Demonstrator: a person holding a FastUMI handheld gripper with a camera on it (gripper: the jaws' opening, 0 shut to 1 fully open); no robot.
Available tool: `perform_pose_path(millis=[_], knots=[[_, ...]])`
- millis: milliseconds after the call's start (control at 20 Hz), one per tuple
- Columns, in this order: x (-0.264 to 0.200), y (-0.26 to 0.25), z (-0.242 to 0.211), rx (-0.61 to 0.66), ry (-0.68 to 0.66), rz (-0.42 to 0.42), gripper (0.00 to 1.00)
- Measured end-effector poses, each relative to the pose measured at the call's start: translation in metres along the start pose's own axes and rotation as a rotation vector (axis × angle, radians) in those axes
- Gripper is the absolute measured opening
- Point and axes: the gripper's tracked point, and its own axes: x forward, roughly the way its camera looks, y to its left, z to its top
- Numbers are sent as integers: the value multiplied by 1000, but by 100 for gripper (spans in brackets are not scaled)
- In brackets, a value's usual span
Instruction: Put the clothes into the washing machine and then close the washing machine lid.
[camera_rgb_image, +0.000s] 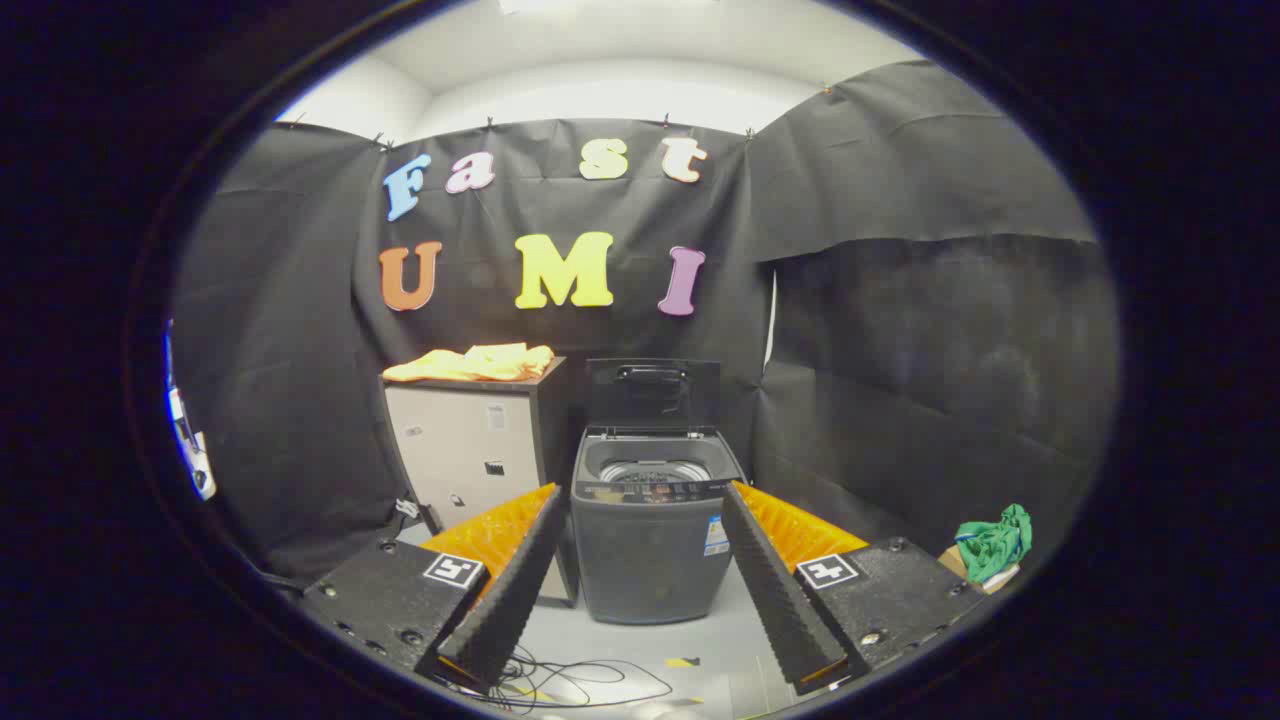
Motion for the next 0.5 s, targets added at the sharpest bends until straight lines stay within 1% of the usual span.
perform_pose_path(millis=[500], knots=[[-4,3,-1,-6,-8,-24,99]])
